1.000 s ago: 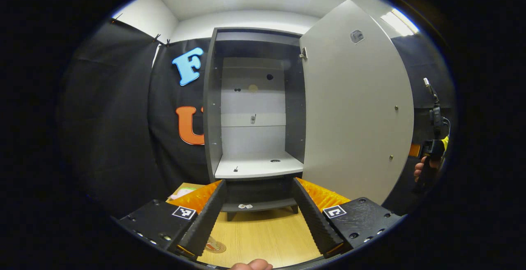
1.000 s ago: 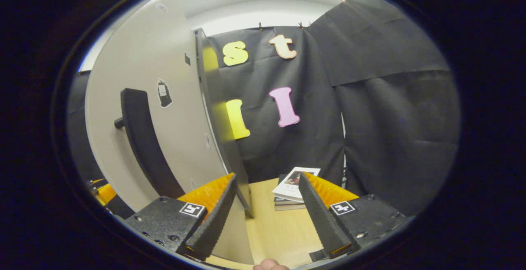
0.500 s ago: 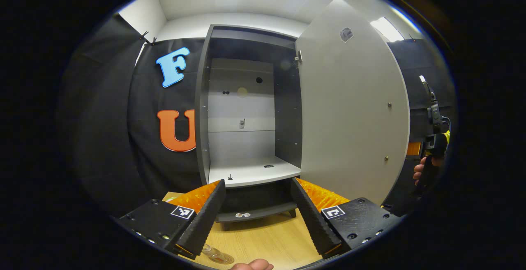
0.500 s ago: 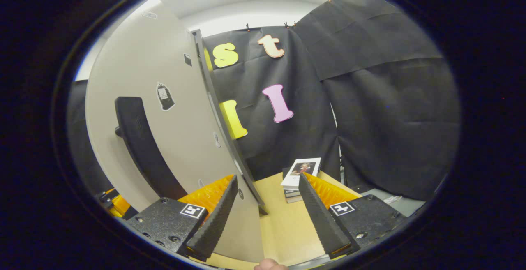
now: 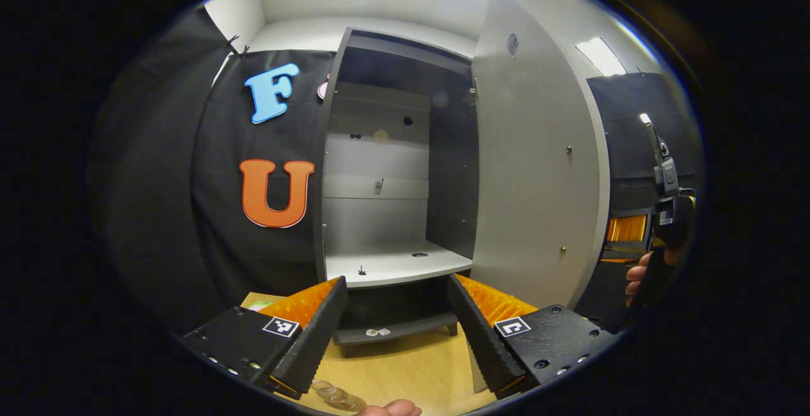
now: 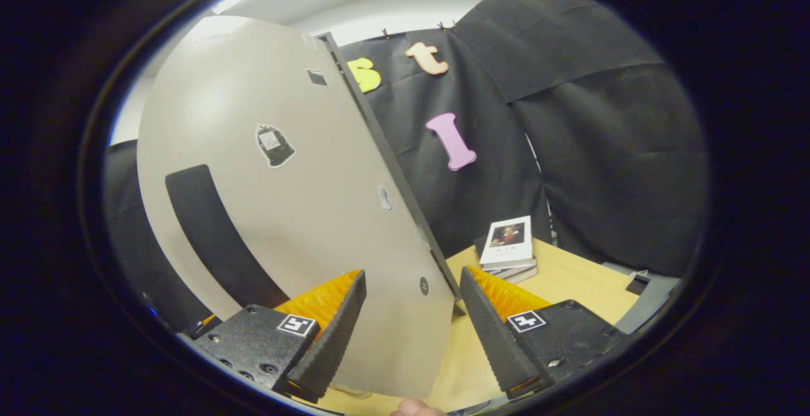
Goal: Open the cabinet door with the right hand, grasp the bottle in the cabinet with the left hand and place it on the coaster, then close the cabinet door with the right hand.
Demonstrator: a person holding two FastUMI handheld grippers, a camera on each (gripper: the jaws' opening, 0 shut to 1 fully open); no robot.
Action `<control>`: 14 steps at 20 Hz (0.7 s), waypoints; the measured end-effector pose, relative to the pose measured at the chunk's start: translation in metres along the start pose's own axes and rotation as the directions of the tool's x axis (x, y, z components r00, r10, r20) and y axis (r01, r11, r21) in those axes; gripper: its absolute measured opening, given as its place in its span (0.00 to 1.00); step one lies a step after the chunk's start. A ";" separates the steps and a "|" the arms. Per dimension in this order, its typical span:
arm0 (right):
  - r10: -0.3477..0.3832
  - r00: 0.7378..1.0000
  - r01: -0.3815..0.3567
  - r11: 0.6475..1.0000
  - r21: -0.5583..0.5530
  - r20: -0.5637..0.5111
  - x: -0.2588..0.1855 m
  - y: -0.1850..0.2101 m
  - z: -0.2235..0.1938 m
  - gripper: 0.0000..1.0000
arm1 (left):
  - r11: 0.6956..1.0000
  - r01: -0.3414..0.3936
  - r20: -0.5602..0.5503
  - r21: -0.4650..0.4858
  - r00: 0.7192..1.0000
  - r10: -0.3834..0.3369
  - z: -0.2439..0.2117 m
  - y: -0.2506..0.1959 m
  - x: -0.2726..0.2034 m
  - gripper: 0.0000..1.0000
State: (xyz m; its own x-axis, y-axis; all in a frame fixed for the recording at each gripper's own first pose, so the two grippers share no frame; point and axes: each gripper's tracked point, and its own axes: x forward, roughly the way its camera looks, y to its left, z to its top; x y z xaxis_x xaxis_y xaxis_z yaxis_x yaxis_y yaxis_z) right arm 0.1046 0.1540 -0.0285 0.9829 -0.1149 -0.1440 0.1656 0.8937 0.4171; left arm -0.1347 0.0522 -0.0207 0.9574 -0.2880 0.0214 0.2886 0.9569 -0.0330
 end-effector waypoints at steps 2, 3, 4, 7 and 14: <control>0.071 0.997 -0.071 0.997 -0.012 -0.024 0.014 0.022 -0.009 0.95 | 0.999 -0.054 -0.021 0.004 0.998 0.055 -0.004 0.013 -0.003 0.96; 0.110 0.993 -0.111 0.994 -0.016 -0.049 0.021 0.033 -0.015 0.96 | 0.997 -0.082 -0.033 0.000 0.996 0.082 -0.005 0.018 -0.005 0.96; 0.154 0.986 -0.156 0.988 -0.014 -0.068 0.026 0.045 -0.019 0.96 | 0.995 -0.105 -0.029 -0.004 0.994 0.104 -0.002 0.022 -0.008 0.96; 0.254 0.961 -0.257 0.966 -0.011 -0.108 0.040 0.074 -0.023 0.99 | 0.983 -0.183 -0.020 0.012 0.983 0.184 0.006 0.035 -0.017 0.96; 0.349 0.930 -0.354 0.935 -0.032 -0.112 0.060 0.105 -0.010 0.99 | 0.940 -0.338 0.013 -0.050 0.941 0.339 0.013 0.047 -0.050 0.96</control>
State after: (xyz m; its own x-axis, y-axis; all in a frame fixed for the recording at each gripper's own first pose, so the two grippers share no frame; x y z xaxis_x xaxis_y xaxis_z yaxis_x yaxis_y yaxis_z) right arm 0.1804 0.2451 -0.0028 0.9632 0.2536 -0.0889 -0.1963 0.8898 0.4120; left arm -0.1693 0.1121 -0.0105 0.9983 0.0540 0.0215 -0.0519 0.9948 -0.0880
